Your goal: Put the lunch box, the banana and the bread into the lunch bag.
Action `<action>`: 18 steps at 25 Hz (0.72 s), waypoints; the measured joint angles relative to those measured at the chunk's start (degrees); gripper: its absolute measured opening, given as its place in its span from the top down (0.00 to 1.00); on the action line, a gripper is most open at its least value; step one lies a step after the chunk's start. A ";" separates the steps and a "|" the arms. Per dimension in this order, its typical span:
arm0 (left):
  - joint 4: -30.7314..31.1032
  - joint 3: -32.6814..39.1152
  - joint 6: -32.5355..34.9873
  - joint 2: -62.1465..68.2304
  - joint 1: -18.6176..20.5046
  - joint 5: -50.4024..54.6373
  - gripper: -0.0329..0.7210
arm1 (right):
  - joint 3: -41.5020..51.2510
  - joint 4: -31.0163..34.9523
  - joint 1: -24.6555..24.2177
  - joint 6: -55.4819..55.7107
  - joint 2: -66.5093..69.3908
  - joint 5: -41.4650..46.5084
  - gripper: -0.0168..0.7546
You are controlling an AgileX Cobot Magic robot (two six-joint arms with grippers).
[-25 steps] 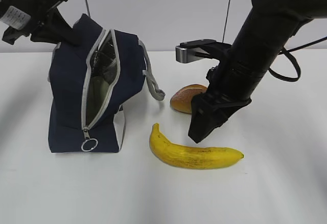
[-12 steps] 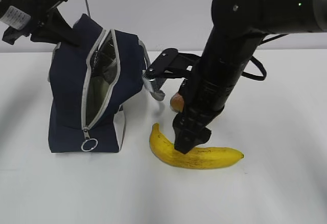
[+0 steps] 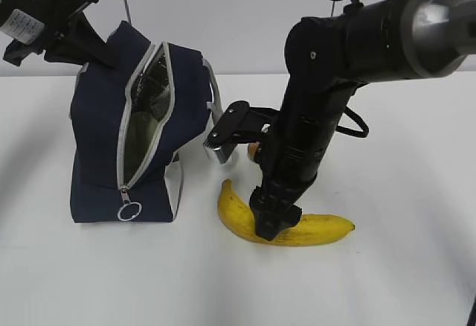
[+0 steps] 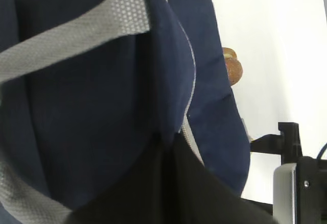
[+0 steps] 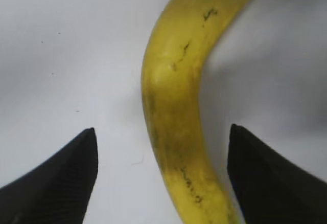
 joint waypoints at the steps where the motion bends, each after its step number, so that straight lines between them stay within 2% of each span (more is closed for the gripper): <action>1: 0.00 0.00 0.00 0.00 0.00 0.00 0.96 | 0.00 0.00 0.00 -0.39 0.26 -0.63 0.22; 14: 0.00 0.00 0.00 0.00 0.00 0.12 0.96 | 0.00 -0.90 0.00 -2.99 4.84 -6.97 0.22; 18: 0.00 0.00 0.00 0.00 0.00 0.12 0.96 | 0.00 -0.90 0.00 -3.37 5.97 -7.07 0.27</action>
